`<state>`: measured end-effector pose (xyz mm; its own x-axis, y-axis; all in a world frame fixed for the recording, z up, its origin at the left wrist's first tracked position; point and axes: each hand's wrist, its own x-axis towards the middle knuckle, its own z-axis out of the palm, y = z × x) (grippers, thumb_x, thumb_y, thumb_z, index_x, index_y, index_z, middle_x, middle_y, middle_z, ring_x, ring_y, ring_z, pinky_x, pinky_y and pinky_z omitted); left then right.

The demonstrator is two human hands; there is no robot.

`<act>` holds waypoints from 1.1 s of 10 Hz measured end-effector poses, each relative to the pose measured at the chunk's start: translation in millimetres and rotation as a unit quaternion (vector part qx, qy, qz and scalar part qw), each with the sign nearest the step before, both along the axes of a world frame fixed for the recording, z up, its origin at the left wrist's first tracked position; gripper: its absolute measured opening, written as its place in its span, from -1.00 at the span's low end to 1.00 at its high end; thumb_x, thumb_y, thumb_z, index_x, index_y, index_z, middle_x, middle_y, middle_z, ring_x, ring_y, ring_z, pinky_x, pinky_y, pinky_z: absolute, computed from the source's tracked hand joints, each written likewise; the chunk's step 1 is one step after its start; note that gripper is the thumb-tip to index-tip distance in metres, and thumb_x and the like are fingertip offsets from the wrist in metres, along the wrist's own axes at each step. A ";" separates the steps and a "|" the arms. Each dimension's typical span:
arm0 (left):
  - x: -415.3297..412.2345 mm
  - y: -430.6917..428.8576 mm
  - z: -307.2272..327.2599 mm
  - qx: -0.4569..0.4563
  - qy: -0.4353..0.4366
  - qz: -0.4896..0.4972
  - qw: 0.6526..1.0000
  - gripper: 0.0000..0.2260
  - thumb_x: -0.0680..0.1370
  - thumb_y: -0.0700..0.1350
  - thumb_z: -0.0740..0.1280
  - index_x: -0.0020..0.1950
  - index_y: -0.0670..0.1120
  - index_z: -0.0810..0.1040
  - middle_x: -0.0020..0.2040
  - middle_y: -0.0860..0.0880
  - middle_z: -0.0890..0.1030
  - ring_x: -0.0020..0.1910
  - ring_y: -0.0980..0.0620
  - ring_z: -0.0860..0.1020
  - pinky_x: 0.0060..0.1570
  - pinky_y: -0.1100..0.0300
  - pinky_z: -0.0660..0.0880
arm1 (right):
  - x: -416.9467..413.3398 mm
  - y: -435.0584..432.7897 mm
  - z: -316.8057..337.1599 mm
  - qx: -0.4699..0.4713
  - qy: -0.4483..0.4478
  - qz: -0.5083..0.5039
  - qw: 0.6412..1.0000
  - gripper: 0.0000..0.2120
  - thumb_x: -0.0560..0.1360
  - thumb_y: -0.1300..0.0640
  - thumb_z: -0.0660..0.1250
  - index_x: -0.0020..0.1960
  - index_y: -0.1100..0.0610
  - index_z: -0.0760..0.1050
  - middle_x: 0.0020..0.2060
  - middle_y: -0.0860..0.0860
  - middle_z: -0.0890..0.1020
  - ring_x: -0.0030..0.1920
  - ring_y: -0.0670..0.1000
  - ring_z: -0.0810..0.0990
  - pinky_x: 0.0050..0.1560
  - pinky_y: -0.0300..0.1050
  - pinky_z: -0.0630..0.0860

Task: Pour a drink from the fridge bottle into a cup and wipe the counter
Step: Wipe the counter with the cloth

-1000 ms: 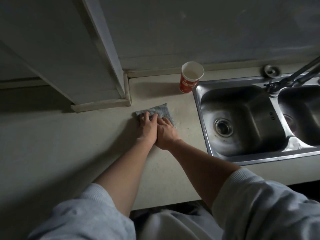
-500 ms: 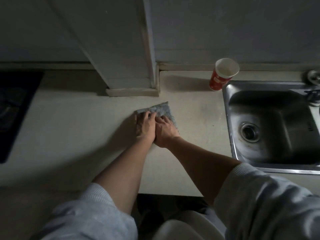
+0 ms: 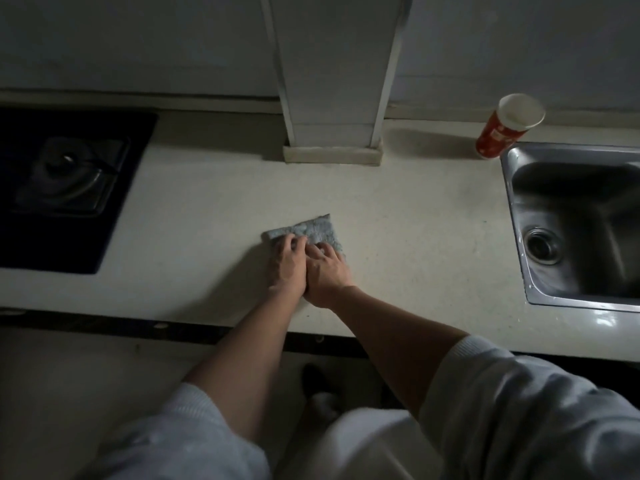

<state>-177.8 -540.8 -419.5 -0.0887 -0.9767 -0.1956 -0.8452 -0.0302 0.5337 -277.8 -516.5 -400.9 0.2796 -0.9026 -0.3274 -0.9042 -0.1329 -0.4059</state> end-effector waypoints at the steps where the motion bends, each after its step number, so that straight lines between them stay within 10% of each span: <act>1: -7.5 16.4 -4.2 0.008 0.019 0.029 0.999 -0.59 0.68 0.00 0.08 0.50 -0.10 0.29 0.50 -0.07 0.31 0.47 -0.07 0.29 0.41 0.06 0.24 | -5.9 13.0 -5.3 -0.002 -0.001 0.011 1.000 -0.30 0.45 -0.08 0.35 0.53 -0.02 0.20 0.52 -0.01 0.23 0.52 0.20 0.12 0.51 0.14 0.14; 11: -252.2 81.7 8.2 0.025 -0.067 -0.005 0.997 -0.62 0.64 -0.21 0.17 0.47 -0.06 0.34 0.51 -0.15 0.21 0.48 -0.15 0.20 0.44 0.05 0.18 | -249.5 82.9 -9.6 -0.093 0.022 0.038 0.995 -0.35 0.41 -0.12 0.36 0.44 0.09 0.39 0.39 0.11 0.42 0.39 0.16 0.35 0.49 0.05 0.16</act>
<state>-430.0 -459.1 -411.3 -0.0671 -0.9644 -0.2557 -0.9092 -0.0464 0.4137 -527.4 -433.6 -410.6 0.3378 -0.9256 -0.1709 -0.9054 -0.2699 -0.3278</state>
